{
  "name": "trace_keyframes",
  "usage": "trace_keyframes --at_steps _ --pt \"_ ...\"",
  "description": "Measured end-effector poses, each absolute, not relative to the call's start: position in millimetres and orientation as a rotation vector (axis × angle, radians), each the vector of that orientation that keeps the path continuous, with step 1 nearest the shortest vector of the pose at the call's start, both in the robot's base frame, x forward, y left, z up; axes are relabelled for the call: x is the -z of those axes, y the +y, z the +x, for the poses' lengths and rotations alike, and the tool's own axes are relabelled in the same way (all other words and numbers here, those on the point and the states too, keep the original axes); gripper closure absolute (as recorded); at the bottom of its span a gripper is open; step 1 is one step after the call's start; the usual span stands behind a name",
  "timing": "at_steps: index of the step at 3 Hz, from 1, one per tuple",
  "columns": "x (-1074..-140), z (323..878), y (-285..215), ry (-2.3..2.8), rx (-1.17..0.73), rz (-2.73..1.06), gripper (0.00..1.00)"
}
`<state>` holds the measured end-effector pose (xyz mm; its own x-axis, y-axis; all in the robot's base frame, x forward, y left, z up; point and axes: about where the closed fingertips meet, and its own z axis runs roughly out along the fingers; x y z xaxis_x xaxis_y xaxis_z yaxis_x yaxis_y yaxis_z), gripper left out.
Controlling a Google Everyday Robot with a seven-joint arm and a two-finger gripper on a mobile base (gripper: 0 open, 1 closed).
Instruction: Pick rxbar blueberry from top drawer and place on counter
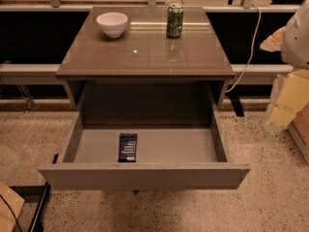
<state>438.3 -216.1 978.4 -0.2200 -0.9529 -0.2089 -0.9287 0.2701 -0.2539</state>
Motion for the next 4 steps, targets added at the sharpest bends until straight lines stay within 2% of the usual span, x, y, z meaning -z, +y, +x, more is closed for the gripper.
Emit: trace_keyframes --at_steps 2,4 --pt "-976 444 -205 2.179 0.094 -1.7 0.0" --pt "-938 491 -167 2.087 -0.05 -1.687 0.0"
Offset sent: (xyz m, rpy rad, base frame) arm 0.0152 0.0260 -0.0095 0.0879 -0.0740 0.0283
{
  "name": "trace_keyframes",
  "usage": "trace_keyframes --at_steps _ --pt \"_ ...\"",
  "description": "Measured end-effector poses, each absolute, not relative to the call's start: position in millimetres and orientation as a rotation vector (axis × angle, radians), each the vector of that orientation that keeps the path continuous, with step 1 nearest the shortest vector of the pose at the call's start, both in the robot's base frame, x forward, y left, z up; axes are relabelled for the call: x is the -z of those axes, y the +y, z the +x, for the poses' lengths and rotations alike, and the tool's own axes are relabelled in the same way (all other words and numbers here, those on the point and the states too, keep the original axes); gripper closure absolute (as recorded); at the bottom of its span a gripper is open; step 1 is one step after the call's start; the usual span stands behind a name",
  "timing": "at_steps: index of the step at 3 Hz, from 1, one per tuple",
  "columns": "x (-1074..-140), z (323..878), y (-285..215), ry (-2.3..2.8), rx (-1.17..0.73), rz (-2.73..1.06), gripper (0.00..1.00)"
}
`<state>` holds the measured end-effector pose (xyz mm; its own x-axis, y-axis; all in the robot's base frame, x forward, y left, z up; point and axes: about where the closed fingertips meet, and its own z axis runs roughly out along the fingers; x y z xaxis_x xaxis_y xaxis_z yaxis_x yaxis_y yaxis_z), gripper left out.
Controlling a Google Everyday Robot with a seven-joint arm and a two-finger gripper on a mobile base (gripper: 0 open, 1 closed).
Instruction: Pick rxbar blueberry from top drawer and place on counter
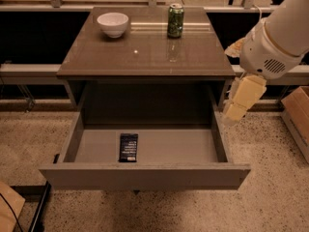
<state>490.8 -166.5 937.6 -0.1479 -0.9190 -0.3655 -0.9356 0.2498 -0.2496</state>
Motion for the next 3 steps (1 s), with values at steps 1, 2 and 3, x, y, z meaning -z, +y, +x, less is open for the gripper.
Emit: trace_keyframes --at_steps 1,2,3 --pt "-935 492 -167 2.09 -0.056 -1.688 0.0" --pt "-920 489 -164 2.115 -0.116 -1.593 0.0" --pt "-876 514 -127 2.064 -0.263 -1.486 0.0"
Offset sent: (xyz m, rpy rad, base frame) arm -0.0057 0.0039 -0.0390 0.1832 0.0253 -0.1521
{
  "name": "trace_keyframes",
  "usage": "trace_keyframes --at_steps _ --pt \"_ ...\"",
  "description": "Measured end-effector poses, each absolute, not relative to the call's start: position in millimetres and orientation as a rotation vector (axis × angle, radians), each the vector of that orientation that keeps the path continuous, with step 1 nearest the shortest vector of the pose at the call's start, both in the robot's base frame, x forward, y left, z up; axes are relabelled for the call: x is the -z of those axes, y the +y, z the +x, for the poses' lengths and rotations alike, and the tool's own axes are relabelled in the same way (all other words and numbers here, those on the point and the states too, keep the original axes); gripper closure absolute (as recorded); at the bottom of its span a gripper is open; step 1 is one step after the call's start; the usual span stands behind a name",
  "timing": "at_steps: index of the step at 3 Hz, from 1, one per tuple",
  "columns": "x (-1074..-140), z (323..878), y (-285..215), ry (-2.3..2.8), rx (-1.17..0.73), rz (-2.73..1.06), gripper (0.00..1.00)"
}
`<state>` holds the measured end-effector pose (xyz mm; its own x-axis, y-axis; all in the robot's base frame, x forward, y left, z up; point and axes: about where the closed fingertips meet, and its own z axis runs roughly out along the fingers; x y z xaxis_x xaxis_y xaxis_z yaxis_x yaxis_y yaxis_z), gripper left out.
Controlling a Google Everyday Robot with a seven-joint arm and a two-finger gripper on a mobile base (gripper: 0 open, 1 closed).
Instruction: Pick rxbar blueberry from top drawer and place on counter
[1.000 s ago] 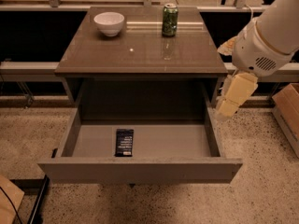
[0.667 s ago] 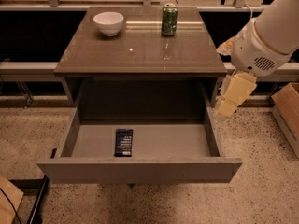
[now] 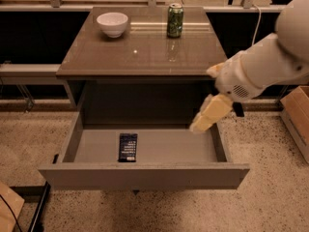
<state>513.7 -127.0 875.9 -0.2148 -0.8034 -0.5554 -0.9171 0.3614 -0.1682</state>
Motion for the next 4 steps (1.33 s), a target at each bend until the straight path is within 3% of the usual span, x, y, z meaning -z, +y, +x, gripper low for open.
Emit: trace_keyframes --at_steps 2,4 --pt "-802 561 -65 1.937 -0.472 -1.458 0.0" --pt "-790 559 -67 1.969 -0.496 -1.418 0.0"
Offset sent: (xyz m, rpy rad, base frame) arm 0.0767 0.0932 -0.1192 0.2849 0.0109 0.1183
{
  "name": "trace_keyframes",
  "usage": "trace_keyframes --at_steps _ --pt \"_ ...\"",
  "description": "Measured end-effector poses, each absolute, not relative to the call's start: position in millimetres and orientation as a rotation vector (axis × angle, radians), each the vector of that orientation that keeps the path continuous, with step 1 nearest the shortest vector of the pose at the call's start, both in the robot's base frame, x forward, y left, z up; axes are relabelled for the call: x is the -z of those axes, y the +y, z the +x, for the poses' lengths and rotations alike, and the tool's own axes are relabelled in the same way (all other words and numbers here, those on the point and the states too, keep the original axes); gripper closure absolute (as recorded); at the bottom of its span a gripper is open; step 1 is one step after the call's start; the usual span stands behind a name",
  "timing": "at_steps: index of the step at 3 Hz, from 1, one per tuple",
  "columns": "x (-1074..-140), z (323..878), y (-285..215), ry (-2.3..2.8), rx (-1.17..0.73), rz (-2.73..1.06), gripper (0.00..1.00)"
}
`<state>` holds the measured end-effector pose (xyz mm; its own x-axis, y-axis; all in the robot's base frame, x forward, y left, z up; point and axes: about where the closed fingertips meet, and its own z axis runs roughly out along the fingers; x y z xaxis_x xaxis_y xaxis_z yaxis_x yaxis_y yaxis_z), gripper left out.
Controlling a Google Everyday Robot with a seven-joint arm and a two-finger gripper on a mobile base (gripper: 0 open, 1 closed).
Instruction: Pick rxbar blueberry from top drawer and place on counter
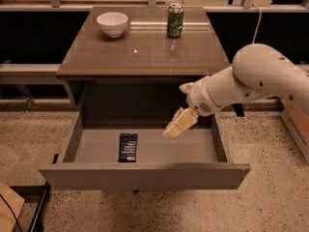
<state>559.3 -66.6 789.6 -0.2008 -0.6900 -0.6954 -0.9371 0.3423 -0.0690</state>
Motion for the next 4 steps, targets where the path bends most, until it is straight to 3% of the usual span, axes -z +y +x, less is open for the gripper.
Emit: trace_keyframes --at_steps 4 --pt "-691 612 16 1.824 -0.773 -1.397 0.0"
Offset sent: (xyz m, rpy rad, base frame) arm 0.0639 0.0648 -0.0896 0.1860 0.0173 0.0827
